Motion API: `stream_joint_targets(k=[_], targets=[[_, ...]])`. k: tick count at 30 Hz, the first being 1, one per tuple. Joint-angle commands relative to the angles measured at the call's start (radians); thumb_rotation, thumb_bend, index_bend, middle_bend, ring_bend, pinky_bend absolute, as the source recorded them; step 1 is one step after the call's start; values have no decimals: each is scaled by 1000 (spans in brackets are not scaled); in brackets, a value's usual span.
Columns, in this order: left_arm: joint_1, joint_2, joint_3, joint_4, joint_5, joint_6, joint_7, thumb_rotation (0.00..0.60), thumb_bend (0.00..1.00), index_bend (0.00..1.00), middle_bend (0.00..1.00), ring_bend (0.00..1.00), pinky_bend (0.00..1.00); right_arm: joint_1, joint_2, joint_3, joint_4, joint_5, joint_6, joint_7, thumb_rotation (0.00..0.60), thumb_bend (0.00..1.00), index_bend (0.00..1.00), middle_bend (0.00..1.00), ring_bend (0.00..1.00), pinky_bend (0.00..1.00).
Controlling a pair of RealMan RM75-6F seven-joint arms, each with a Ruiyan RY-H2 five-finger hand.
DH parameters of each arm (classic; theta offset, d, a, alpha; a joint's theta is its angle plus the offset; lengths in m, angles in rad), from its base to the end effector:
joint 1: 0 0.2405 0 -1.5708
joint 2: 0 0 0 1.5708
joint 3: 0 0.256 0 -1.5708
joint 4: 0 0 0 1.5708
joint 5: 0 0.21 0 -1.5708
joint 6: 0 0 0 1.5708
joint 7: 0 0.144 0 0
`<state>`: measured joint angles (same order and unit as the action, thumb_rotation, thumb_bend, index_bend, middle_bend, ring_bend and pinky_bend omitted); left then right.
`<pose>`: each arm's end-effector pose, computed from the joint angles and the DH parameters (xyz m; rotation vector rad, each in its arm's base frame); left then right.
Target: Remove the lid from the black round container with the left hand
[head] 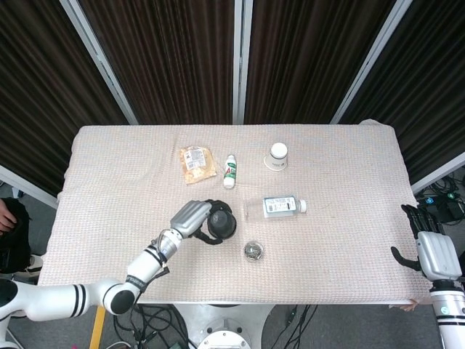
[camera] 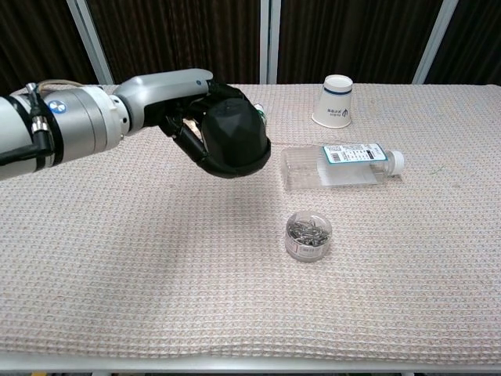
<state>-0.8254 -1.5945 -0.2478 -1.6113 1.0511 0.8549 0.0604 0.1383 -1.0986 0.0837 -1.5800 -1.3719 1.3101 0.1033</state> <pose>-0.0750 0.3268 -0.0404 -1.8943 -1.4219 -1.2037 -0.3324 -0.2044 0.1590 1.3391 -1.0724 0.8471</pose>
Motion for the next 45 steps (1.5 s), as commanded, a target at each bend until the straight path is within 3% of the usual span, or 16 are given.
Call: stream_joint_targets(k=[1, 4, 8, 11, 14, 18, 22, 25, 28, 34, 38, 41, 44, 45], targets=[[-29, -40, -85, 509, -121, 109, 161, 600, 240, 316, 423, 298, 429, 0, -1, 0, -2, -3, 1, -3, 600, 205, 46, 60, 0, 8], [-37, -39, -126, 578, -180, 97, 175, 600, 240, 316, 423, 298, 429, -2, 3, 1, -4, -1, 6, -4, 600, 205, 45, 61, 0, 9], [-31, -23, -146, 563, -199, 83, 154, 600, 240, 316, 423, 298, 429, -4, 6, 1, -2, 2, 7, -1, 600, 206, 46, 61, 0, 8], [-16, -8, -133, 465, -182, 72, 129, 600, 240, 316, 423, 298, 429, -3, 2, 0, 1, 3, 1, 1, 600, 206, 46, 61, 0, 9], [4, 3, -84, 293, -116, 48, 87, 600, 241, 314, 423, 298, 429, 0, -2, -3, 1, -2, -3, -5, 600, 205, 46, 61, 0, 9], [31, 73, -15, -12, -30, -120, -70, 600, 241, 299, 423, 298, 430, 1, -4, -2, 0, 0, -5, -9, 600, 206, 45, 61, 0, 8], [30, 120, 28, -130, 110, -237, -180, 600, 241, 292, 423, 298, 431, 1, -4, -4, 4, 3, -11, -4, 600, 206, 45, 61, 0, 8], [30, 120, 24, -73, 160, -214, -200, 600, 241, 293, 423, 298, 431, 0, -3, -3, 9, 4, -9, 3, 600, 205, 45, 61, 0, 9], [34, 111, -6, 11, 110, -175, -225, 600, 241, 292, 423, 298, 431, 0, -4, -1, 16, 8, -11, 10, 600, 205, 45, 61, 0, 8], [31, -37, -74, 377, 60, 153, 55, 600, 241, 293, 423, 298, 430, 4, -9, -3, 19, 8, -20, 10, 600, 206, 45, 61, 0, 9], [10, -52, -137, 493, -29, 150, 89, 600, 241, 293, 423, 298, 429, 3, -5, 1, 15, 11, -16, 7, 600, 205, 46, 61, 0, 8], [13, -39, -151, 487, -66, 129, 88, 600, 241, 293, 423, 298, 428, 3, -4, 1, 13, 11, -15, 7, 600, 207, 46, 61, 0, 9], [37, 4, -107, 368, -34, 85, 52, 600, 240, 292, 423, 298, 427, 5, -9, -1, 14, 11, -23, 6, 600, 206, 45, 61, 0, 9], [54, 30, -84, 277, -20, 47, 6, 600, 241, 292, 423, 298, 427, 7, -10, -3, 14, 10, -26, 3, 600, 206, 45, 61, 0, 8]])
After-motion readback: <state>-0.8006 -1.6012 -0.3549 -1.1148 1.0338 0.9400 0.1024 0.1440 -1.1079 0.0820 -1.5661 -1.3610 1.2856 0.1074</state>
